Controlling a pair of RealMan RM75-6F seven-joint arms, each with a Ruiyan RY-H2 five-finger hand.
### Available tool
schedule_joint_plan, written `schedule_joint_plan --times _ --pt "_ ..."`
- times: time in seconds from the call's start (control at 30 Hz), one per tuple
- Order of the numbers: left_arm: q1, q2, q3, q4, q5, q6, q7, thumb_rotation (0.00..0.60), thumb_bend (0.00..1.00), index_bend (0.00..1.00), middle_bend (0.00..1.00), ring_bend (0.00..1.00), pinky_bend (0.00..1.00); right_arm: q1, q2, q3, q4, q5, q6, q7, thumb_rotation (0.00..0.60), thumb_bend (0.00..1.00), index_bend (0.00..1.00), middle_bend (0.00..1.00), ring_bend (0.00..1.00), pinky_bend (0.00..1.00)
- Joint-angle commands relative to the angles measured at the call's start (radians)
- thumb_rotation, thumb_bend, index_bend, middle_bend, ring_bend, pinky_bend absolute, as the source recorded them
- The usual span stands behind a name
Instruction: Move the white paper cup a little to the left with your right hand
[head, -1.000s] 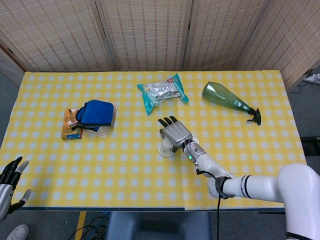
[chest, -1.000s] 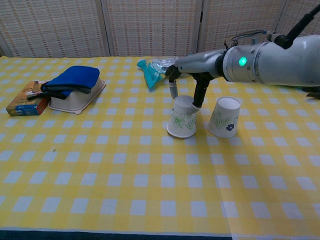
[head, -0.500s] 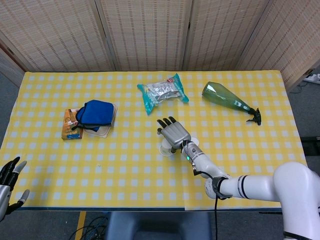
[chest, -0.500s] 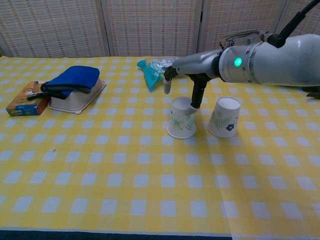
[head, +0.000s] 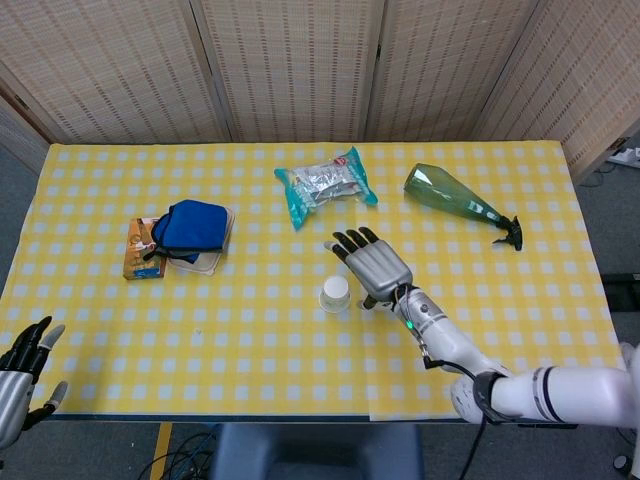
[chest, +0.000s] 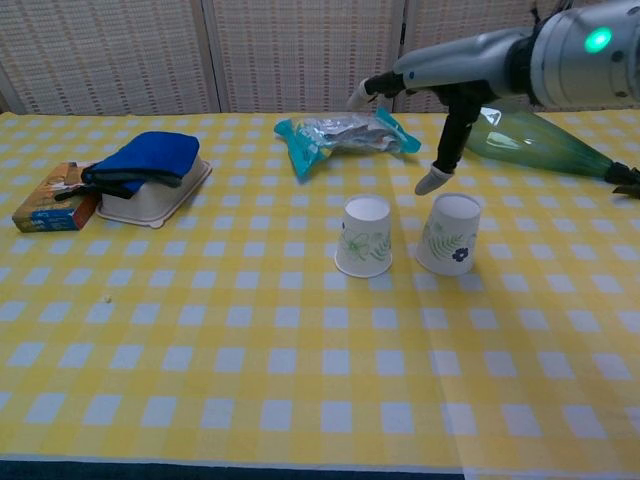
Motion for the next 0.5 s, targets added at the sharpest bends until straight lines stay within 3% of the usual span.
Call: schedule_joint_plan --times 0.03,0.13,0.23,0.37,0.5 --pt "-0.013 -0.016 0.011 -0.016 0.009 -0.035 0.049 0.6 0.38 0.0 0.0 0.04 0.29 -0.258 0.22 -0.081 -0.181 -0.338 0.214 0.175 0.6 0.13 0.05 0.0 0.0 0.0" --pt "-0.024 -0.029 0.011 -0.021 0.019 -0.05 0.081 0.6 0.38 0.0 0.0 0.04 0.29 -0.42 0.233 -0.157 -0.123 -0.569 0.397 0.217 0.6 0.13 0.05 0.0 0.0 0.0" --pt "-0.03 -0.043 0.017 -0.017 0.046 -0.05 0.101 0.6 0.38 0.0 0.0 0.04 0.29 -0.569 0.174 -0.211 -0.012 -0.737 0.59 0.215 0.6 0.13 0.05 0.0 0.0 0.0" --pt "-0.038 -0.053 0.008 -0.021 0.032 -0.063 0.123 0.6 0.38 0.0 0.0 0.04 0.29 -0.693 0.113 -0.246 0.127 -0.826 0.697 0.304 0.6 0.13 0.05 0.0 0.0 0.0" --pt "-0.045 -0.061 -0.008 -0.017 0.027 -0.054 0.125 0.6 0.38 0.0 0.0 0.04 0.29 -0.762 0.073 -0.256 0.238 -0.844 0.713 0.402 0.6 0.13 0.05 0.0 0.0 0.0"
